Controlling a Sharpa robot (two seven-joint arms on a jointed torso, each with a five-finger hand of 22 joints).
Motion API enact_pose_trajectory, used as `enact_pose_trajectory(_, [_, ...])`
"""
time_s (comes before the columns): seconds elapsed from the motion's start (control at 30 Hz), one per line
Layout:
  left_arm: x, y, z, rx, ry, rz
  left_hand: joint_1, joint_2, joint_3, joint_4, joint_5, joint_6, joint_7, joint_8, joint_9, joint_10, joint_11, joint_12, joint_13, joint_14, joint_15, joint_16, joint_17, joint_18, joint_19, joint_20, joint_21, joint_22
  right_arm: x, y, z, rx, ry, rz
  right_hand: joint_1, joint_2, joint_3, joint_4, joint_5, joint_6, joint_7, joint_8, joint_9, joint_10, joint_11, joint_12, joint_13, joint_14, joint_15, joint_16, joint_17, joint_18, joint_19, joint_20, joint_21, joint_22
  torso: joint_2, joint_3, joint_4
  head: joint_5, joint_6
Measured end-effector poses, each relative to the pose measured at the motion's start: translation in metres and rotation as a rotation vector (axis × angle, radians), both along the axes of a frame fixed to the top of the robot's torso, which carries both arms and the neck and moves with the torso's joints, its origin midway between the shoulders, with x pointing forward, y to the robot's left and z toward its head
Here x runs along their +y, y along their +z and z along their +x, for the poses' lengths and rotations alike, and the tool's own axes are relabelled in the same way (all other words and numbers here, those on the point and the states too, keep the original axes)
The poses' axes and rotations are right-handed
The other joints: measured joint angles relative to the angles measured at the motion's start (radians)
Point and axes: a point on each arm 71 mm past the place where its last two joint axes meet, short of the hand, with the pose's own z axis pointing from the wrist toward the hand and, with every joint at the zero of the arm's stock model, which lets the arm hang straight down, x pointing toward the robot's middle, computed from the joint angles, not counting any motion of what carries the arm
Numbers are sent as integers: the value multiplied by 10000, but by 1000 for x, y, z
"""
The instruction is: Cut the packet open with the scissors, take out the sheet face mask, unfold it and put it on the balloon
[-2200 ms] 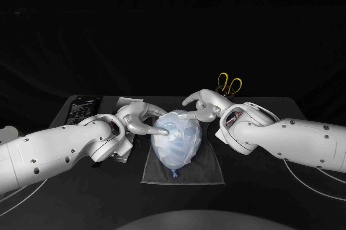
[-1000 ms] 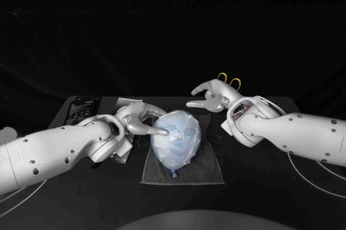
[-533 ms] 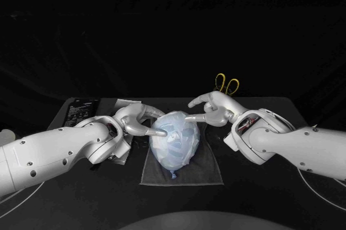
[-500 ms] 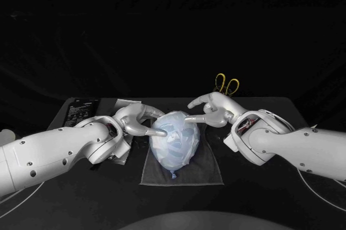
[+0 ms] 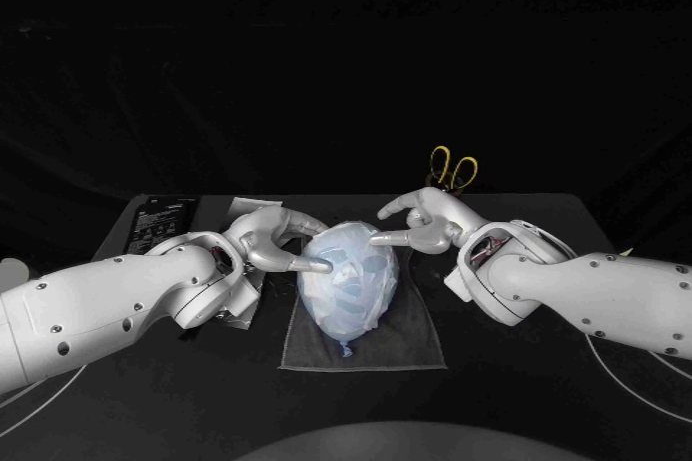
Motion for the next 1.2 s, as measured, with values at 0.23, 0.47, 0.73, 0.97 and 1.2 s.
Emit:
enact_pose_trajectory(0.23, [0, 0, 0, 4, 3, -1, 0, 0, 0, 0, 0, 0, 0, -1, 1, -1, -1, -26, 0, 0, 0, 0, 0, 0, 0, 0, 0, 1, -6, -7, 14, 69, -402, -196, 73, 72, -41, -39, -1, 0, -1, 0, 0, -12, -6, 16, 15, 26, -25, -20, -6, 1, -1, 0, -1, -3, 6, 8, -6, -12, -2])
enact_pose_trajectory(0.47, [0, 0, 0, 11, -6, -4, 0, 0, 32, 32, 0, -1, 0, -1, 6, -1, -1, -27, -1, 37, 36, 0, 0, 0, 0, 0, 0, -21, -7, -12, 25, 43, -797, -350, 370, -10, 78, -331, 0, 1, -2, 88, 0, 4, 37, 44, 46, 42, -14, 8, -4, 0, -2, -1, -9, 0, 2, 12, -12, -59, -23])
enact_pose_trajectory(0.73, [0, 0, 0, 13, -12, -8, -1, 0, 31, 32, 0, 0, 0, -1, 6, -1, -1, -27, -1, 36, 36, 0, 0, 0, 0, 0, 0, -21, -15, -16, 29, -246, -1480, -570, 345, 88, 724, -657, 0, 135, 13, 279, 19, -14, 54, 91, 46, 41, -11, 7, 3, 1, -3, -2, 79, 5, -4, 12, -6, -94, -46])
enact_pose_trajectory(0.97, [0, 0, 0, 15, -9, -6, -1, 0, 30, 31, 0, -1, -1, -2, 5, -2, -2, -28, -3, 37, 36, 0, 0, 0, 0, 0, 0, -21, -28, -12, 28, -591, -1993, -604, 202, 231, 972, -690, 0, 135, 13, 279, -12, -12, 50, 92, 56, 38, -8, 2, 2, 1, -4, -3, 79, 4, 1, 9, -4, -101, -20])
enact_pose_trajectory(1.2, [1, 0, 0, 19, -2, -2, -1, 0, 30, 30, 0, -1, -1, -2, 4, -2, -2, -28, -3, 36, 36, 0, 0, 0, 0, 0, 0, -20, -17, -1, 10, -687, -1395, 10, 137, 297, 475, -286, 0, 136, 12, 279, -78, 2, 35, 17, 151, 37, -6, -2, 1, 1, -5, -3, 78, 0, 5, 14, -17, -107, 9])
